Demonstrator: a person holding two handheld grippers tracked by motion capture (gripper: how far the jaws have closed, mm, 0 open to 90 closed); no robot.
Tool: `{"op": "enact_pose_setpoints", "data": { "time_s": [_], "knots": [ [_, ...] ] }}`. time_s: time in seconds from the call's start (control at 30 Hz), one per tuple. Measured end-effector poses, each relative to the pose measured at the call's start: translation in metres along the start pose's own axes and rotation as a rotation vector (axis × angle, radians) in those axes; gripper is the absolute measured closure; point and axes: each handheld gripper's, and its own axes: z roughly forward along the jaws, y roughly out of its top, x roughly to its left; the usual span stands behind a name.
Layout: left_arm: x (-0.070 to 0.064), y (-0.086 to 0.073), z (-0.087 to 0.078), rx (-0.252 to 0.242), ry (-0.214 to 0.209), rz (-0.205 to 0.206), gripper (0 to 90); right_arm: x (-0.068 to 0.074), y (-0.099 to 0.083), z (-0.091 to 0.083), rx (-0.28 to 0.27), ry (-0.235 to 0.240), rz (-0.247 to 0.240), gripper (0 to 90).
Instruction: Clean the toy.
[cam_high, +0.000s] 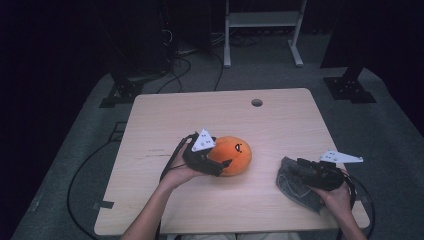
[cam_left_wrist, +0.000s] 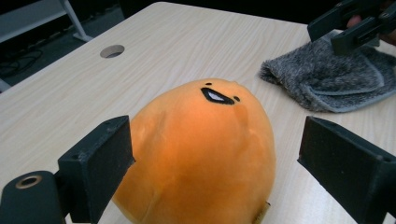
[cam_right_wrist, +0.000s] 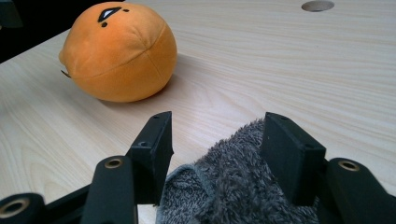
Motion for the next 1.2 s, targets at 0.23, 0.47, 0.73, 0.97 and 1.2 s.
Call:
{"op": "enact_pose_setpoints", "data": {
  "time_s": [0.23,0.47,0.73,0.97,1.2],
  "knots": [
    [0.0,-0.01,-0.011,-0.002,0.02,-0.018,8.0,-0.001,0.0,0.002,0.004,0.005,0.004,42.1],
    [-0.002,-0.022,-0.024,0.005,0.037,-0.017,8.0,-0.002,-0.002,0.001,0.002,0.005,0.016,41.8],
    [-0.004,-0.042,-0.033,-0.027,0.059,-0.052,7.2,-0.003,-0.004,0.002,0.008,0.006,0.021,41.6],
    [-0.004,-0.064,-0.033,-0.029,0.074,-0.11,6.2,-0.003,-0.005,0.003,0.019,0.006,0.02,41.3],
    [-0.005,-0.078,-0.038,-0.024,0.103,-0.116,4.9,-0.001,-0.005,0.004,0.026,0.003,0.014,41.2]
  ]
}}
